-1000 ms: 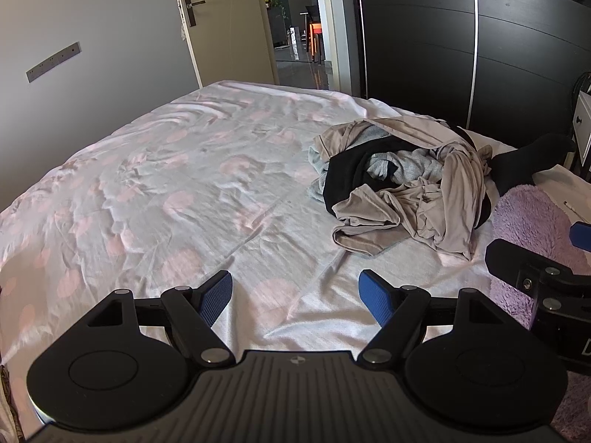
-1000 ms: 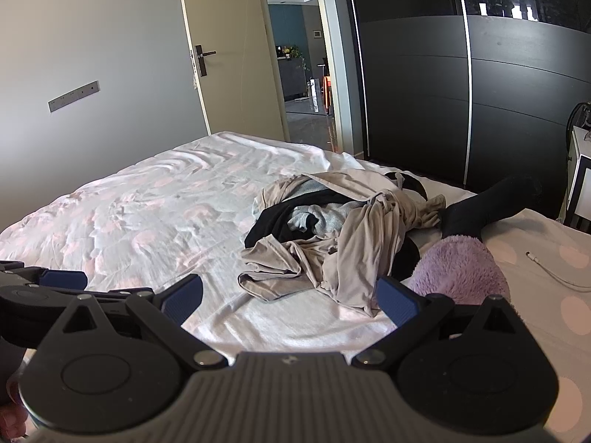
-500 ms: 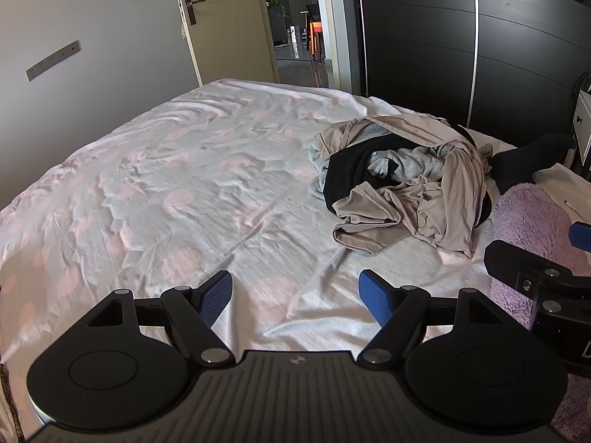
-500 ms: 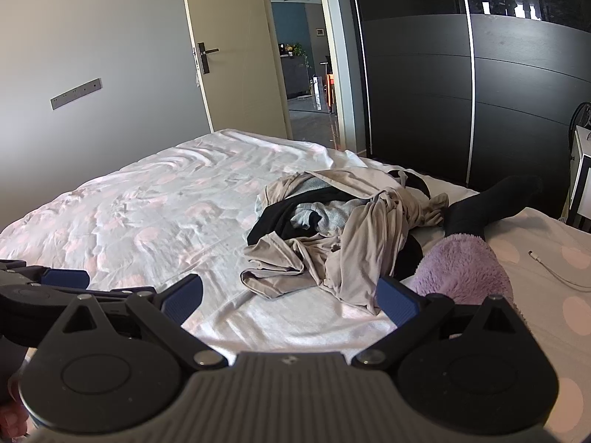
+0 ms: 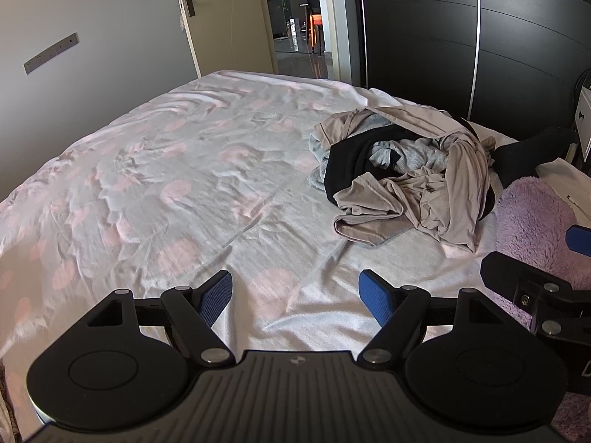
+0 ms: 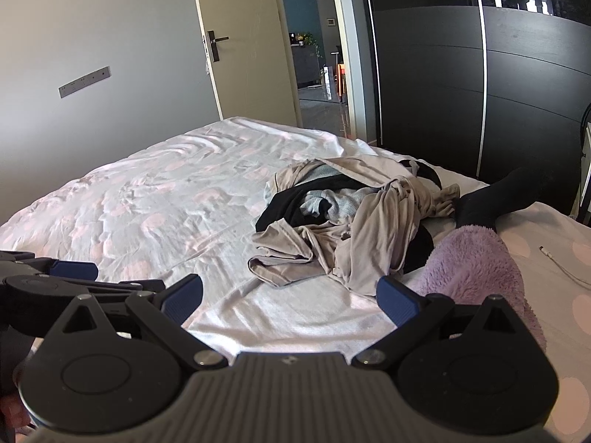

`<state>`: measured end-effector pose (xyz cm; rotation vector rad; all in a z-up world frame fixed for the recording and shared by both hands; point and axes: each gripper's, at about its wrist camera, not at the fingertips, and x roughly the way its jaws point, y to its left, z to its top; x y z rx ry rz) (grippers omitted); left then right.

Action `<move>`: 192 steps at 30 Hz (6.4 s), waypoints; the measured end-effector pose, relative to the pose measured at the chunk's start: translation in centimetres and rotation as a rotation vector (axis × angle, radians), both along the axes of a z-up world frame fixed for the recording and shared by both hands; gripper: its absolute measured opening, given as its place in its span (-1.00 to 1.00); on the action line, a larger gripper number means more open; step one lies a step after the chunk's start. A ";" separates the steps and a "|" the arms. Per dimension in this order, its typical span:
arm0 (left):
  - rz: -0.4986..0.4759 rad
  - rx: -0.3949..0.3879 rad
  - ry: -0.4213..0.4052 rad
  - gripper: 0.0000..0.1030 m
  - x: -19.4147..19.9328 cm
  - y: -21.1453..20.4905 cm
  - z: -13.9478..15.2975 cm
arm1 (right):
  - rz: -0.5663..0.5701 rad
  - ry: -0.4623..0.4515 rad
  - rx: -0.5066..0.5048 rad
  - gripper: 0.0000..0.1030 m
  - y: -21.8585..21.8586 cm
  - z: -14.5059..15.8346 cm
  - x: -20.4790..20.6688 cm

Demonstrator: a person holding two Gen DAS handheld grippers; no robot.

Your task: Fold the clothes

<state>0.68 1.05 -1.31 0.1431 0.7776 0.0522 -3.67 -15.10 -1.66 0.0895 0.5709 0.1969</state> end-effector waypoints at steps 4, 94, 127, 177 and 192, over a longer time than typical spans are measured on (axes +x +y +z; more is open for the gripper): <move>-0.007 -0.002 0.012 0.45 0.6 0.2 -0.4 | 0.000 -0.013 -0.022 0.96 0.2 -0.2 0.4; 0.120 -0.292 0.225 0.07 -7.1 20.3 -6.8 | 0.325 0.218 -0.143 0.06 13.6 -7.1 7.2; 0.661 -0.393 -0.014 -0.78 -16.6 35.0 2.0 | 0.244 -0.059 0.090 -0.99 10.5 4.1 2.8; 0.856 -0.224 -0.033 -0.99 -15.5 35.6 -2.3 | 0.222 0.172 -0.153 -0.97 10.9 -8.5 4.4; 0.746 -0.264 0.030 -0.04 -16.9 34.7 -1.9 | 0.205 0.147 -0.145 -0.65 10.6 -7.4 3.8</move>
